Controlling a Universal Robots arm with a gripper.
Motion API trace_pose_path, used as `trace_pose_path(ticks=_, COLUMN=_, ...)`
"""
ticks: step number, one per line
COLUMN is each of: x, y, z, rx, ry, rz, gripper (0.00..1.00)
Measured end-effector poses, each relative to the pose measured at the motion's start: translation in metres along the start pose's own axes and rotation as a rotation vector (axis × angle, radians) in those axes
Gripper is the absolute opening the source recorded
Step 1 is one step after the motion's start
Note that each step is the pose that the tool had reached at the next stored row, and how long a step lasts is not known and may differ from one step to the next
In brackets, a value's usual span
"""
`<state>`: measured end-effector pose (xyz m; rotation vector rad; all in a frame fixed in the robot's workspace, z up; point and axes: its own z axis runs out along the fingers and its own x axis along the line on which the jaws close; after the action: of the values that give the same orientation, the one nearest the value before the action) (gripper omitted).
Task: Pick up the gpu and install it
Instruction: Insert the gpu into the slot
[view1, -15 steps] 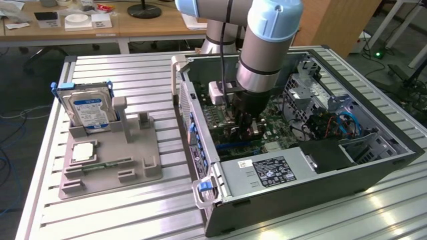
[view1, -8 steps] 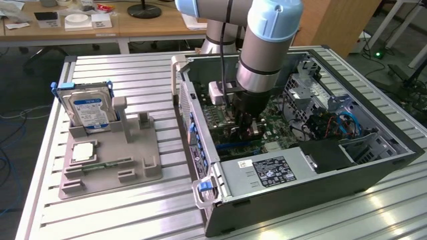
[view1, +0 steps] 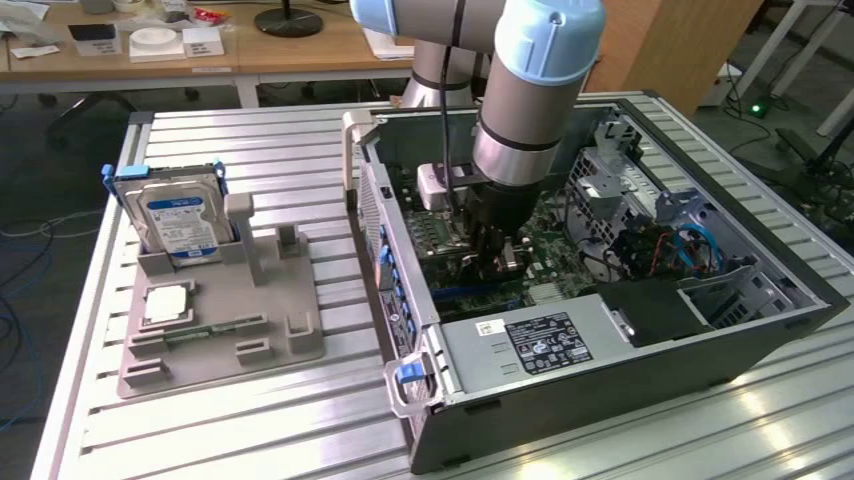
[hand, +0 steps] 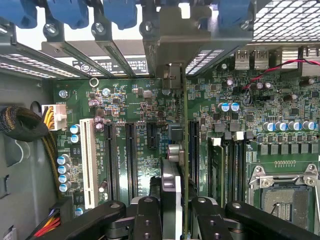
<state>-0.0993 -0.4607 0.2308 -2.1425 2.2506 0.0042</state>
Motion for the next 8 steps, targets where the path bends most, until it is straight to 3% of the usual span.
trace_pose_path(ticks=8, x=0.0000, y=0.0003, z=0.0003, rx=0.0001, ry=-0.0001, rz=0.000, gripper=0.28)
